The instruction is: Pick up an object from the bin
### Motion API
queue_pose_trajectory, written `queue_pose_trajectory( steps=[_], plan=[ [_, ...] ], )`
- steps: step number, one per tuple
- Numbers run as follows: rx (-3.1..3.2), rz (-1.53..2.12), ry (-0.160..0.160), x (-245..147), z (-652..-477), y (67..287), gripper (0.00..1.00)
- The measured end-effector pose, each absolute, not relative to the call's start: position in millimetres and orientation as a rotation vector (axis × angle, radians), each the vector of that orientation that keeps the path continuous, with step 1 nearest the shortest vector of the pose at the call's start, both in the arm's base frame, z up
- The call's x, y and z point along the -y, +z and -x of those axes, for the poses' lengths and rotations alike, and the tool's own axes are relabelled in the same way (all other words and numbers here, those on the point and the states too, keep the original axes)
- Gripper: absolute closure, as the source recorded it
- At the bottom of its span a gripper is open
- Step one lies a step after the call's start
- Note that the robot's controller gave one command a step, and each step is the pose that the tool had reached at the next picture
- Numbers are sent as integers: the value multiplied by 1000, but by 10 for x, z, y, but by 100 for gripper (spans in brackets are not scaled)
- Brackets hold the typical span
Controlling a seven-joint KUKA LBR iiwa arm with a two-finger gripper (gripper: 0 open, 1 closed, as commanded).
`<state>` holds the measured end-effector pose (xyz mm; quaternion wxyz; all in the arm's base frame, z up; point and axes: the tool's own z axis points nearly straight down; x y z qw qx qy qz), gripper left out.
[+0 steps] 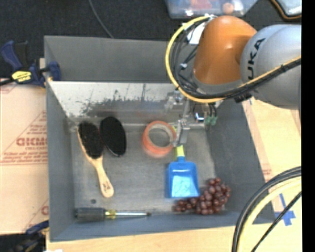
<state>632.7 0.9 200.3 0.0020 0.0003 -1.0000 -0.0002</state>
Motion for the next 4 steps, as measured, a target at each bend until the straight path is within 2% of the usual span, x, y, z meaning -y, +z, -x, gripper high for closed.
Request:
queue_pose_trajectory(
  steps=[1,2,3,4],
  plan=[
    [3146,-1,0,-10,-6342,2056,0],
    [3133,-253,0,23,-6242,691,0],
    [3155,-190,1,-7,-6253,1283,0],
    [3142,-51,-3,-8,-6146,1003,0]
  ],
)
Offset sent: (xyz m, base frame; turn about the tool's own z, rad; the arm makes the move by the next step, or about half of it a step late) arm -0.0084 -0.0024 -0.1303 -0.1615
